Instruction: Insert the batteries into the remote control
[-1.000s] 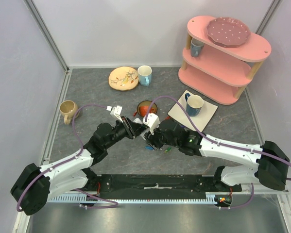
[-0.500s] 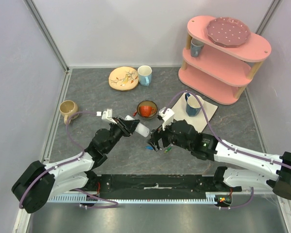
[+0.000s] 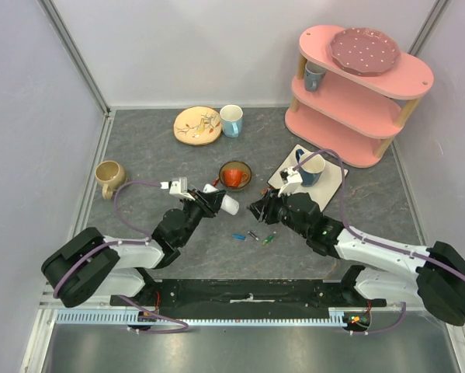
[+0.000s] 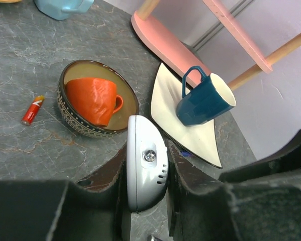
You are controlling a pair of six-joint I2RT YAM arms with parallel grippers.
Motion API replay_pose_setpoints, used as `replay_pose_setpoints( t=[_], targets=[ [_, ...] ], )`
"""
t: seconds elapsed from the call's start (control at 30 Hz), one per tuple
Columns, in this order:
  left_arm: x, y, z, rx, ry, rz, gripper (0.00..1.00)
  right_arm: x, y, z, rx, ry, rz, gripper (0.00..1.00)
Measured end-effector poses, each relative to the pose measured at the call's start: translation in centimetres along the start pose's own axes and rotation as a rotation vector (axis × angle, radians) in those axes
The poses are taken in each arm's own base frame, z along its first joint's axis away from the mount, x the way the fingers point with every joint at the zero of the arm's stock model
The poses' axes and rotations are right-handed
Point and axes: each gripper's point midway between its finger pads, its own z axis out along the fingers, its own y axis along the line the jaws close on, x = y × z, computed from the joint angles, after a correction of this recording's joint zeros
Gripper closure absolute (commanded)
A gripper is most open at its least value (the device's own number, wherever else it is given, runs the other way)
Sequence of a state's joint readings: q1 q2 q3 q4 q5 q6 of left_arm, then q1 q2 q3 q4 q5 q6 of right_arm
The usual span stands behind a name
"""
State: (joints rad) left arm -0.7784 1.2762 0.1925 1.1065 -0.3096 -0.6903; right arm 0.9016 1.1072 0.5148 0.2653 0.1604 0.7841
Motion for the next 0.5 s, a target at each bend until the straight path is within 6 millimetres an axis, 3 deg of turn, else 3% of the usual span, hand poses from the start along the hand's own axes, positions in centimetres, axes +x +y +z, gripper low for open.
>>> replay_pose_setpoints(
  t=[0.2,0.5],
  targets=[
    [1.2,0.9,0.5,-0.021,-0.004,0.013,0.98,0.4,-2.2,1.9,-0.015,-0.016,0.124,0.57],
    [2.9,2.3,0.7,-0.061,0.024,0.031,0.98,2.9,-1.4,3.6,-0.103,0.062,0.16,0.52]
  ],
)
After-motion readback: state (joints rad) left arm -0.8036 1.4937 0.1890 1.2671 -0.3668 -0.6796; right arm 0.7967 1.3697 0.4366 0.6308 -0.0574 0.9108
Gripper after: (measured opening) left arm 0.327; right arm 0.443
